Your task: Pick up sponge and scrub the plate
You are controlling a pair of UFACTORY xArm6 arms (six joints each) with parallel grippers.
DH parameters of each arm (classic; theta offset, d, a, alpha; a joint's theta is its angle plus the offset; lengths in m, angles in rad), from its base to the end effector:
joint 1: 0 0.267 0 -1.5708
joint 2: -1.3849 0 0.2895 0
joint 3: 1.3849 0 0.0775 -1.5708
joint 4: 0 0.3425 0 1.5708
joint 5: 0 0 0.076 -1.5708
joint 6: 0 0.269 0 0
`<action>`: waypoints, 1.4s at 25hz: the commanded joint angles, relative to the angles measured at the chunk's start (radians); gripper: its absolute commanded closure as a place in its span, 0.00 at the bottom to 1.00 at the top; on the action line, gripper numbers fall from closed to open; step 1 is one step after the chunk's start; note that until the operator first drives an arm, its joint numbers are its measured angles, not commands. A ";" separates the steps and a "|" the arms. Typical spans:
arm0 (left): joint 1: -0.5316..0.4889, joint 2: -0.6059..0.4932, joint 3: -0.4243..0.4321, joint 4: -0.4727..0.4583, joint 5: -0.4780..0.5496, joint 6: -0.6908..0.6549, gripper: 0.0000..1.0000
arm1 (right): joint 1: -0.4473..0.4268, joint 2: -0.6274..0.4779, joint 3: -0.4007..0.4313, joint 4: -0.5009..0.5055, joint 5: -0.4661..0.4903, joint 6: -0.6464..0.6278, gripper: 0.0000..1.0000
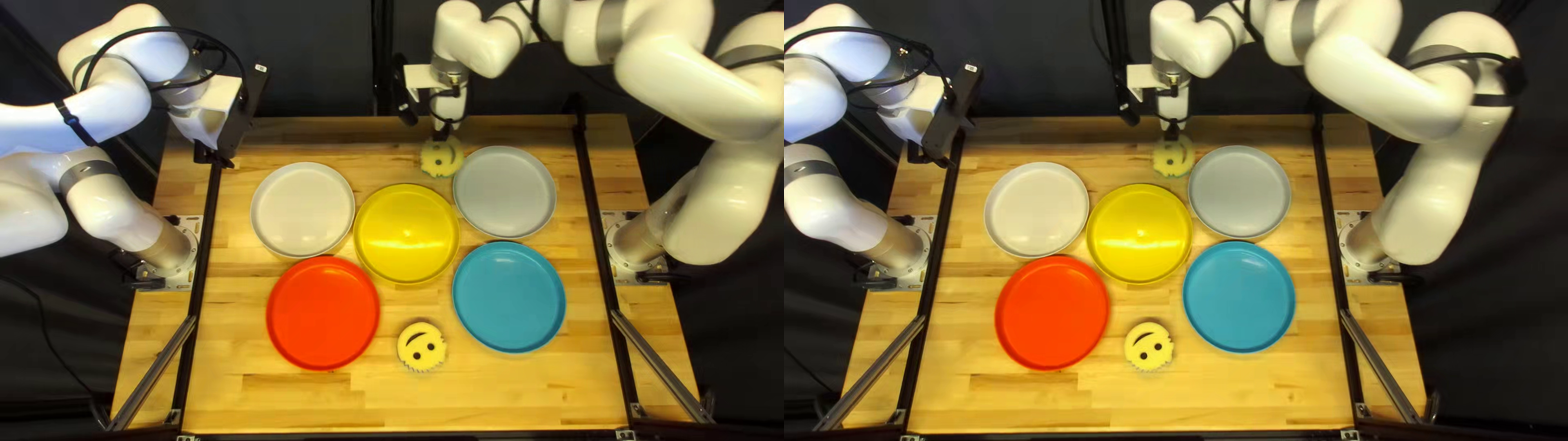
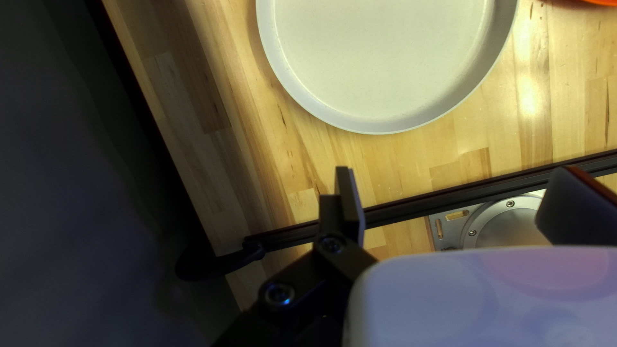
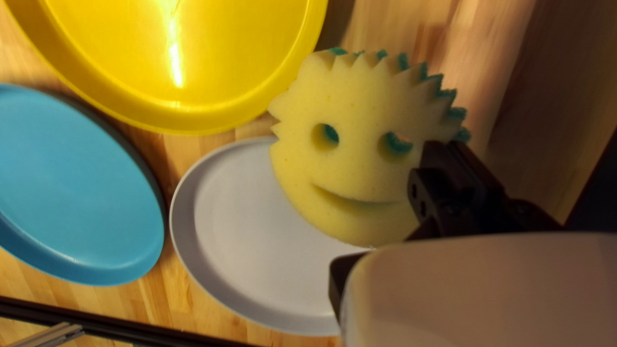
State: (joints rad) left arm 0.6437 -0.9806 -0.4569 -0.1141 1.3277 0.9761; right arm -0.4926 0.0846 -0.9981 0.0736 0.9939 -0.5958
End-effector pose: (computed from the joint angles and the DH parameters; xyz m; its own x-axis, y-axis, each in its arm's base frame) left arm 0.2153 0.1270 0.2436 0.9400 -0.3043 0.1540 -0.3040 -0.9523 -0.0263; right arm 0.4032 -0.2010 0.1242 0.9975 0.0621 -0.0348 0.0586 -0.9939 -0.0939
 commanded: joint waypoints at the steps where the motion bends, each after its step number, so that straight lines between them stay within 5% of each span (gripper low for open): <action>1: 0.000 0.000 0.000 0.000 0.000 0.000 0.00 | 0.015 -0.031 0.088 -0.035 -0.065 0.056 1.00; 9: 0.000 0.000 0.000 0.000 0.000 0.000 0.00 | 0.015 -0.105 0.215 -0.103 -0.129 0.165 1.00; 23: 0.000 0.000 0.000 0.000 0.000 0.000 0.00 | 0.018 -0.122 0.220 -0.113 -0.113 0.164 1.00; 35: 0.000 0.000 0.000 0.000 0.000 0.000 0.00 | 0.089 -0.188 0.374 -0.139 -0.236 0.301 1.00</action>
State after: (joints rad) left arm 0.6437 -0.9806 -0.4569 -0.1141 1.3277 0.9761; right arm -0.4206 -0.0926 -0.6439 -0.0603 0.7708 -0.3179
